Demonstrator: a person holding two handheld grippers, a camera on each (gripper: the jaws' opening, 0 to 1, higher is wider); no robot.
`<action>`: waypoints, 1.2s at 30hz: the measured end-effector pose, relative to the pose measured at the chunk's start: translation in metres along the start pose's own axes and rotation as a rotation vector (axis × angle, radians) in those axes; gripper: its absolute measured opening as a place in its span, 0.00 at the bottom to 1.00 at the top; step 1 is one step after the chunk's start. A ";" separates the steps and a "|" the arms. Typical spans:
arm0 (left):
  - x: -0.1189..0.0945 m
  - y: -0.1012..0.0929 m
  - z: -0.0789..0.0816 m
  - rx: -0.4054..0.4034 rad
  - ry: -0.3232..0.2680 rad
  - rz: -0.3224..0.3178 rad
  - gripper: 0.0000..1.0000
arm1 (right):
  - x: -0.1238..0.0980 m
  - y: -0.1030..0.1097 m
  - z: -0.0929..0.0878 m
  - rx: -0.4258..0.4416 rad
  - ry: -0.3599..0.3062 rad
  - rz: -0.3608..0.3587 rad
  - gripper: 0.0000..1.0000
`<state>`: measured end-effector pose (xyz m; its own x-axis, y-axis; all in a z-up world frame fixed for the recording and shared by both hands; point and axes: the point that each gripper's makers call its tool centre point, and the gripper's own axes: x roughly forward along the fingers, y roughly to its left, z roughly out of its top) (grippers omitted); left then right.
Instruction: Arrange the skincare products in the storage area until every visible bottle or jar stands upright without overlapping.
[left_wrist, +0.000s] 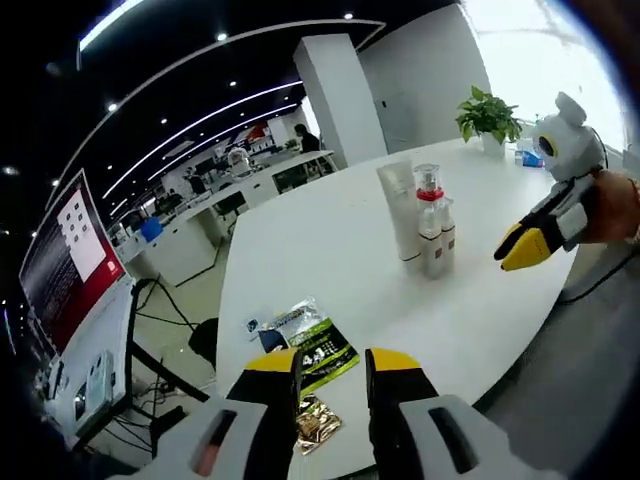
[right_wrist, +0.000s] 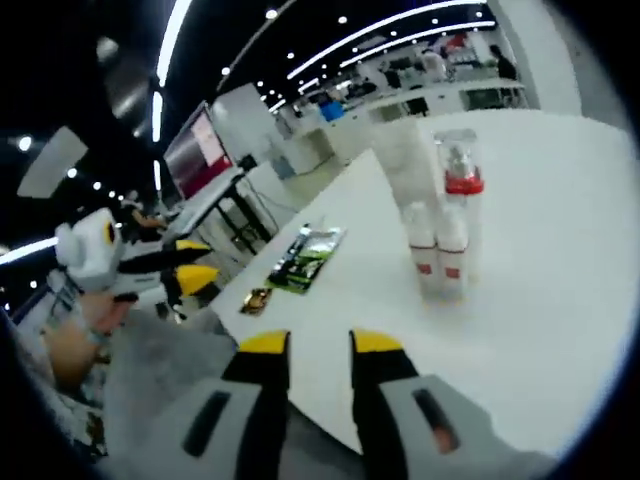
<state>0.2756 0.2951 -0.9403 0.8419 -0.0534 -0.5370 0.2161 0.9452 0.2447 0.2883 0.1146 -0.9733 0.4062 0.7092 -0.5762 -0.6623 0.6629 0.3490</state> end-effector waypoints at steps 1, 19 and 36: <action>0.001 0.001 -0.004 -0.023 0.004 0.011 0.26 | 0.001 0.003 0.002 0.004 0.011 0.020 0.22; 0.001 0.007 -0.005 -0.055 -0.004 0.055 0.24 | 0.006 0.017 0.014 0.205 -0.069 0.179 0.22; -0.005 0.055 0.011 -0.235 -0.129 -0.036 0.26 | 0.026 0.025 0.063 -0.002 -0.201 0.142 0.22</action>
<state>0.2887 0.3438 -0.9151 0.8950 -0.1146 -0.4310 0.1387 0.9900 0.0249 0.3224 0.1648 -0.9334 0.4259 0.8290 -0.3625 -0.7231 0.5527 0.4143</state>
